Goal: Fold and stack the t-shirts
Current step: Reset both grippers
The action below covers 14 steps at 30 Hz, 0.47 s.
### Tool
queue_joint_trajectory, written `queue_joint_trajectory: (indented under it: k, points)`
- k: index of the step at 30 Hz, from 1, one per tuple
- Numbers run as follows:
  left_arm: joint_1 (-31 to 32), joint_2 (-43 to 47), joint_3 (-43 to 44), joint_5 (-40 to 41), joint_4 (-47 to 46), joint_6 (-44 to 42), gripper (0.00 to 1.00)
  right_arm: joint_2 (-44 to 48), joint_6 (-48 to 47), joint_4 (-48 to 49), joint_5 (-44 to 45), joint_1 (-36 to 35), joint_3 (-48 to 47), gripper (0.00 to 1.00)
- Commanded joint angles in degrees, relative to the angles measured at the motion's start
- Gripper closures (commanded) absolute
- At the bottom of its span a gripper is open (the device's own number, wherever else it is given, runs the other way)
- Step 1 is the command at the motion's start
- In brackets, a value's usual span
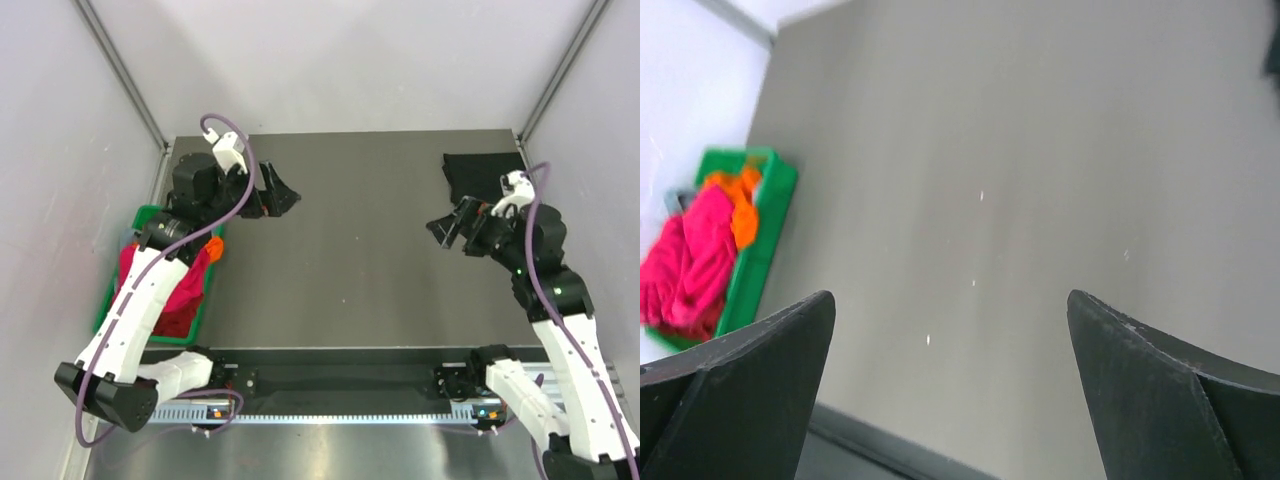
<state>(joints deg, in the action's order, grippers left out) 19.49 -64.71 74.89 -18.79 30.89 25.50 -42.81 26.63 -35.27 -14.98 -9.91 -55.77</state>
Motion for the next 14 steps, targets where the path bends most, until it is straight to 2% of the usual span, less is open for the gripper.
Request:
queue_joint_trajectory:
  k: [1,6,14]
  points:
    - [-0.2,3.3,-2.0,-2.0,-4.1,0.2,0.01,3.1,1.4,0.0,5.2,-0.2,-0.9,0.0]
    - [-0.2,3.9,-3.3,-0.5,-4.0,-0.4,0.01,3.3,-0.2,-3.0,8.2,-0.1,-3.3,0.01]
    - [-0.2,4.1,-3.4,0.2,-2.9,-1.4,0.02,3.1,-0.7,-1.5,7.0,-0.1,-3.5,0.0]
